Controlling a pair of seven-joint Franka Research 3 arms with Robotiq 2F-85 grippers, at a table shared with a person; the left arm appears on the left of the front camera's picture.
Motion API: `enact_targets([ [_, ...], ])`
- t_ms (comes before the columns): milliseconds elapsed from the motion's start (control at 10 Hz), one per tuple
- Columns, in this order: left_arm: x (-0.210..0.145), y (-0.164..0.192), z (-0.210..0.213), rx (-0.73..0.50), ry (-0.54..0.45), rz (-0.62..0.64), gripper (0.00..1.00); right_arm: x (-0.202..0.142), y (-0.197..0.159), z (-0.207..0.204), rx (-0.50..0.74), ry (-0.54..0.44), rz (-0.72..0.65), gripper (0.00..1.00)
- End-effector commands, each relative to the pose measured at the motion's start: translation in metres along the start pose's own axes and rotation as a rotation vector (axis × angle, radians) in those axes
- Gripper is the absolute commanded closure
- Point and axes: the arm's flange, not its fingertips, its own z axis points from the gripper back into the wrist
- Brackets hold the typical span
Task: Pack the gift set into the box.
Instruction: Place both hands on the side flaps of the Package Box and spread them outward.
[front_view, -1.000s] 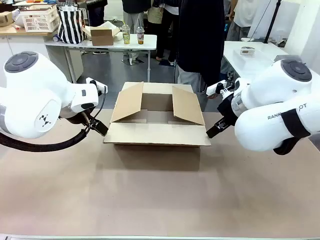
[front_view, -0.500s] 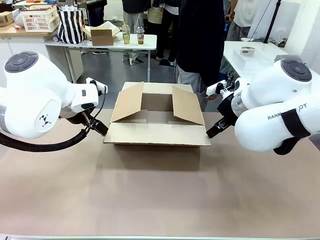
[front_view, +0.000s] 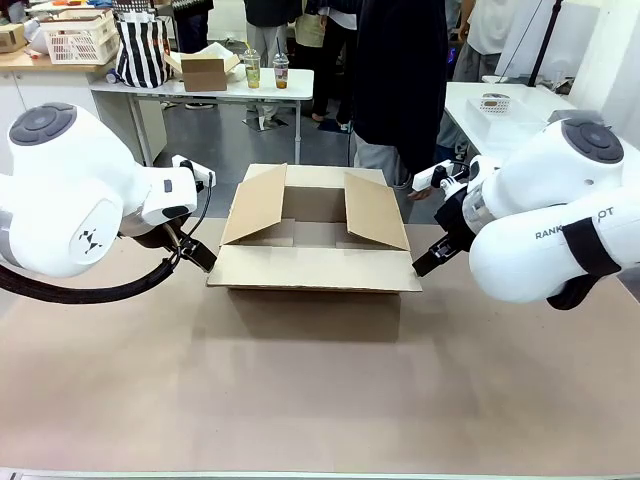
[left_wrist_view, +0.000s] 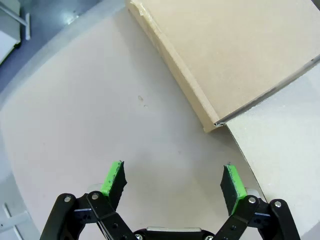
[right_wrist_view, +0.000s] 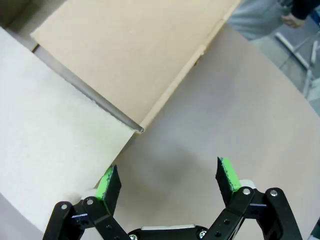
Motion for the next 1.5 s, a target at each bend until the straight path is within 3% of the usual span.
enact_targets([
  [0,0.0,0.0,0.0,0.0,0.0,0.001,0.0,0.0,0.0,0.0,0.0,-0.002,0.0,0.0],
  [100,0.0,0.0,0.0,0.0,0.0,0.001,0.0,0.0,0.0,0.0,0.0,0.0,0.0,0.0],
  [200,0.0,0.0,0.0,0.0,0.0,0.0,0.0,0.0,-0.007,0.008,0.02,0.126,-0.001,0.0],
  [300,-0.003,-0.005,0.023,-0.047,0.132,-0.005,0.0,0.003,-0.01,0.029,0.146,0.308,-0.063,0.0],
  [400,-0.013,-0.016,0.058,-0.094,0.255,-0.048,0.0,0.003,-0.012,0.064,0.223,0.32,-0.048,0.0],
  [500,-0.022,-0.027,0.09,-0.118,0.308,-0.138,0.0,0.002,-0.016,0.092,0.176,0.322,-0.078,0.0],
  [600,-0.027,-0.039,0.118,-0.085,0.217,-0.187,0.0,0.004,-0.019,0.115,0.132,0.231,-0.128,0.0],
  [700,-0.022,-0.05,0.143,-0.072,-0.026,-0.172,0.0,0.008,-0.016,0.142,0.065,0.098,-0.131,0.0],
  [800,-0.01,-0.059,0.162,-0.04,-0.183,-0.155,0.0,0.017,-0.008,0.171,0.004,0.005,-0.104,0.0],
  [900,0.005,-0.064,0.173,0.013,-0.235,-0.147,0.0,0.026,-0.006,0.192,-0.049,-0.045,-0.083,0.0],
  [1000,0.019,-0.061,0.174,0.14,-0.305,-0.067,0.0,0.033,-0.009,0.196,-0.124,-0.084,-0.123,0.0],
  [1100,0.024,-0.057,0.194,-0.005,-0.127,-0.154,0.0,0.023,-0.015,0.194,0.035,0.014,-0.092,0.0],
  [1200,0.024,-0.057,0.194,-0.005,-0.127,-0.154,0.0,0.023,-0.015,0.194,0.035,0.014,-0.092,0.0],
  [1300,0.024,-0.057,0.194,-0.005,-0.127,-0.154,0.0,0.031,-0.01,0.216,-0.029,-0.067,-0.089,0.0],
  [1400,0.032,-0.061,0.205,0.033,-0.21,-0.123,0.0,0.029,-0.028,0.204,0.202,-0.08,-0.24,0.0],
])
